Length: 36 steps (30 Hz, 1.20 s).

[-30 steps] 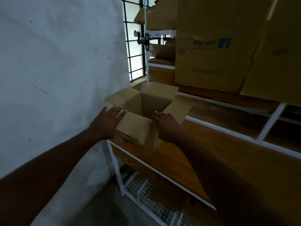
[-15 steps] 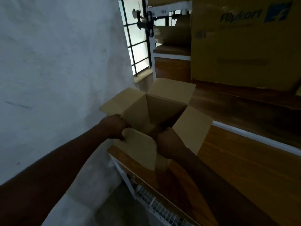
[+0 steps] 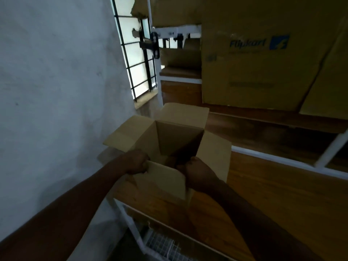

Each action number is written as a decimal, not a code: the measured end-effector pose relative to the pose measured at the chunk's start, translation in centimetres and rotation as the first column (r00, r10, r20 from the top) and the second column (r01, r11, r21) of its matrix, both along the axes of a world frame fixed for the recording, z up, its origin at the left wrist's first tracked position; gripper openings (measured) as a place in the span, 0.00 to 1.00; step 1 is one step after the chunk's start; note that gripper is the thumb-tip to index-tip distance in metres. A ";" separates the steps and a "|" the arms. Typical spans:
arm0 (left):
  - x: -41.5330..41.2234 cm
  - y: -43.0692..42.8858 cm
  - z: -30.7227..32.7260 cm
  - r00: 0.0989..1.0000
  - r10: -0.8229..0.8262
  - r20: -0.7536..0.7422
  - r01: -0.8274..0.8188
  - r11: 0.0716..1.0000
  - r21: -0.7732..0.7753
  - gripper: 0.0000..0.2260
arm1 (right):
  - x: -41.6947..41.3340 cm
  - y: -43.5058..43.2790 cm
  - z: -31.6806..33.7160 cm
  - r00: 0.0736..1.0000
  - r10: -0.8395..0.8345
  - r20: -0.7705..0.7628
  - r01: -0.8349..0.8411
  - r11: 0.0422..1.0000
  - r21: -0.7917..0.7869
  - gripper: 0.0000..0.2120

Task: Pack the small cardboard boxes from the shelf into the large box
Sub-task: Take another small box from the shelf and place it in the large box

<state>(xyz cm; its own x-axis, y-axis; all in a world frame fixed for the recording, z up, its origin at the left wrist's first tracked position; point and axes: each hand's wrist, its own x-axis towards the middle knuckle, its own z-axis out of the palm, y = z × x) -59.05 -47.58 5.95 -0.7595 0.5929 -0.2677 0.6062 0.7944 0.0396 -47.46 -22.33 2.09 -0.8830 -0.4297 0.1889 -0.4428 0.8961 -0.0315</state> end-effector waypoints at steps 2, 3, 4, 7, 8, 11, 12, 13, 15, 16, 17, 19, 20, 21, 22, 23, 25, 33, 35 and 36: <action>1.1 -0.9 0.2 0.997 -0.047 -0.060 0.050 0.998 0.046 0.25 | 1.3 -0.3 0.5 0.998 -0.056 -0.014 0.056 0.998 -0.007 0.15; 1.7 -1.3 0.4 0.991 -0.068 -0.114 0.074 0.996 0.051 0.23 | 2.1 -0.4 0.9 0.996 -0.081 -0.029 0.081 0.997 -0.014 0.14; 2.1 -1.5 0.9 0.978 -0.097 -0.183 0.109 0.992 0.060 0.22 | 3.0 -0.4 1.4 0.993 -0.098 -0.059 0.096 0.995 -0.033 0.14; 3.7 -1.3 3.6 0.872 -0.225 -0.434 0.287 0.954 0.082 0.17 | 5.8 0.1 2.9 0.970 -0.177 -0.166 0.169 0.984 -0.059 0.14; 4.4 -1.0 5.0 0.828 -0.264 -0.494 0.333 0.941 0.055 0.16 | 6.6 0.4 3.7 0.958 -0.213 -0.190 0.207 0.977 -0.051 0.14; 6.2 0.8 9.3 0.704 -0.321 -0.634 0.461 0.885 0.065 0.13 | 9.4 1.5 6.7 0.911 -0.300 -0.282 0.308 0.951 -0.017 0.15; 7.2 1.6 10.8 0.681 -0.326 -0.656 0.489 0.869 0.075 0.12 | 10.4 1.8 7.9 0.895 -0.318 -0.314 0.334 0.942 -0.002 0.15; 8.0 2.5 12.1 0.653 -0.332 -0.680 0.508 0.858 0.069 0.12 | 11.7 2.4 9.2 0.874 -0.340 -0.346 0.365 0.931 0.007 0.16; 9.5 4.5 14.4 0.602 -0.357 -0.714 0.539 0.841 0.034 0.13 | 14.4 3.6 11.7 0.837 -0.381 -0.393 0.418 0.908 0.011 0.18; 10.3 5.7 15.4 0.583 -0.365 -0.726 0.555 0.831 0.028 0.13 | 16.0 4.4 12.8 0.819 -0.396 -0.415 0.443 0.896 0.019 0.18; 11.0 6.7 16.3 0.568 -0.374 -0.733 0.572 0.820 0.025 0.13 | 17.4 5.1 13.8 0.804 -0.410 -0.430 0.468 0.883 0.033 0.18; 12.9 9.5 17.8 0.530 -0.392 -0.752 0.621 0.783 0.029 0.13 | 20.9 6.7 15.5 0.769 -0.443 -0.461 0.523 0.850 0.056 0.19; 13.7 10.8 18.3 0.516 -0.394 -0.760 0.641 0.766 0.038 0.13 | 22.3 7.5 16.2 0.753 -0.460 -0.471 0.549 0.833 0.064 0.20; 14.9 12.2 18.9 0.498 -0.398 -0.770 0.665 0.746 0.045 0.13 | 24.1 8.5 16.8 0.731 -0.482 -0.483 0.584 0.808 0.078 0.21; 16.3 13.6 19.5 0.483 -0.399 -0.779 0.689 0.723 0.056 0.12 | 25.9 9.4 17.4 0.708 -0.503 -0.496 0.620 0.779 0.093 0.22; 17.8 15.0 20.1 0.469 -0.403 -0.786 0.714 0.697 0.068 0.12 | 27.7 10.5 17.9 0.686 -0.522 -0.507 0.650 0.753 0.104 0.22; 20.6 17.9 20.9 0.445 -0.414 -0.794 0.759 0.645 0.089 0.11 | 31.3 12.3 18.9 0.648 -0.554 -0.523 0.697 0.709 0.112 0.21; 33.3 29.9 23.0 0.419 -0.628 -0.656 0.865 0.496 0.078 0.25 | 48.2 21.6 20.6 0.523 -0.641 -0.561 0.832 0.527 0.173 0.20; 36.5 32.6 23.3 0.402 -0.690 -0.602 0.887 0.457 0.068 0.28 | 52.8 24.1 20.9 0.508 -0.630 -0.588 0.840 0.514 0.174 0.20; 38.4 34.1 23.4 0.372 -0.711 -0.597 0.898 0.439 0.036 0.30 | 55.1 25.4 20.9 0.505 -0.633 -0.587 0.844 0.505 0.181 0.19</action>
<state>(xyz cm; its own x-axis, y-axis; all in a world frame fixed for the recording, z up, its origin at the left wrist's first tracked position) -20.62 -13.49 29.36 0.1865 0.9474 0.2600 0.9478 -0.1038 -0.3016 7.68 3.12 23.00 -0.7739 0.2306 0.5899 0.5269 0.7511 0.3976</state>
